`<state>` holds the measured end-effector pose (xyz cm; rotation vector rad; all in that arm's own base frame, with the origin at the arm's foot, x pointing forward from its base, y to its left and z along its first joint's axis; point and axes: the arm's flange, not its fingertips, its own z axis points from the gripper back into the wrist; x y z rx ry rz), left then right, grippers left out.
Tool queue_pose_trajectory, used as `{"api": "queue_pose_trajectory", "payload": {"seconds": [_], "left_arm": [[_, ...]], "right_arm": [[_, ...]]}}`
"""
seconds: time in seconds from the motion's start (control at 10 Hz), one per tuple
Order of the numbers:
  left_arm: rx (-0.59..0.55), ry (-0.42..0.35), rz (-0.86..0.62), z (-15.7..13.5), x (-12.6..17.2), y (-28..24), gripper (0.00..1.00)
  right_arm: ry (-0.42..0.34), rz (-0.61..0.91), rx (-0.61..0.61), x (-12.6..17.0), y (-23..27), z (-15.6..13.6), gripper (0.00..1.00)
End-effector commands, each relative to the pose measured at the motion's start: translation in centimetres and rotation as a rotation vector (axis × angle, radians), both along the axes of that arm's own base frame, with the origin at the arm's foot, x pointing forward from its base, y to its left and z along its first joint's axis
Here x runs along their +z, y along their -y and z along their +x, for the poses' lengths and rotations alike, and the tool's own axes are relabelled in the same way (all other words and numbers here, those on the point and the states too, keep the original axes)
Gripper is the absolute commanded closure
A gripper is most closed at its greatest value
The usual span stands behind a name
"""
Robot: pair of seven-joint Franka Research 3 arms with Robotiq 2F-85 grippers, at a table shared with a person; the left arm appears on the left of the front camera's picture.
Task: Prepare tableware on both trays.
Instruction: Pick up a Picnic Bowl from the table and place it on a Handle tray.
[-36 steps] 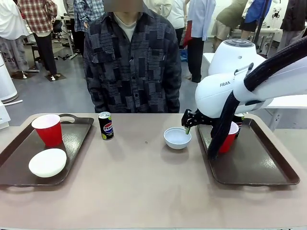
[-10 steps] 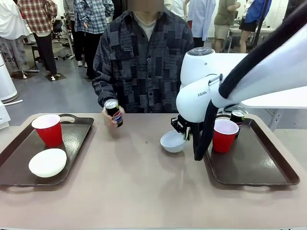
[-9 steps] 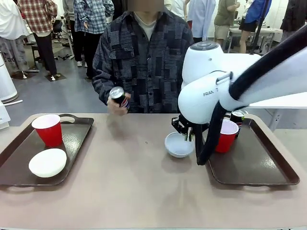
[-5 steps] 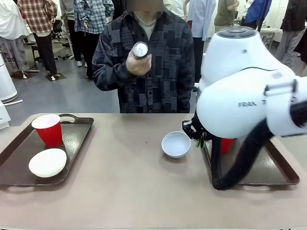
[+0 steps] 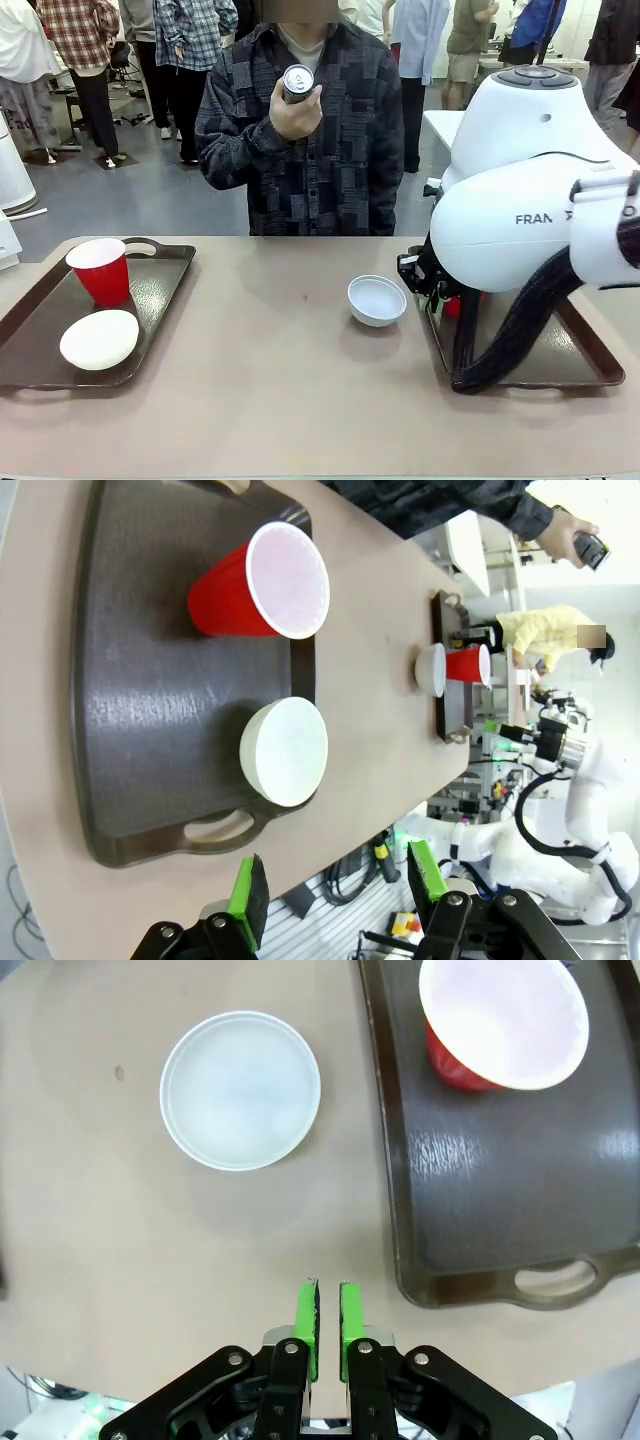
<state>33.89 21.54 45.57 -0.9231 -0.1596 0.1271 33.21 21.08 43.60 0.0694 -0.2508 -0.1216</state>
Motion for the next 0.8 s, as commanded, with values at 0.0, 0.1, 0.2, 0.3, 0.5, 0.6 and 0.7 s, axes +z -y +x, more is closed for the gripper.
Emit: {"api": "queue_pose_trajectory", "payload": {"seconds": [0.0,0.1,0.2,0.3,0.5,0.6,0.7], "left_arm": [[0.002,0.003,-0.002,0.0,0.2,0.0,0.26],[0.002,0.003,-0.002,0.0,0.2,0.0,0.26],[0.002,0.003,-0.002,0.0,0.2,0.0,0.26],[0.002,0.003,-0.002,0.0,0.2,0.0,0.26],[0.002,0.003,-0.002,0.0,0.2,0.0,0.26],[0.002,0.003,-0.002,0.0,0.2,0.0,0.26],[0.002,0.003,-0.002,0.0,0.2,0.0,0.26]], "right_arm": [[0.018,0.008,-0.001,-1.1,-0.9,3.1,0.85],[0.028,0.007,0.001,-2.0,-1.1,5.0,0.85],[0.042,-0.003,-0.013,-3.2,-1.0,7.1,0.85],[0.025,0.004,-0.010,-4.7,-0.8,9.3,0.85],[0.011,-0.009,-0.015,-6.9,-0.7,12.1,0.85],[0.000,0.003,-0.001,-7.7,-0.8,12.8,0.85],[-0.013,0.006,-0.005,-8.5,-0.7,13.6,0.85]]}}
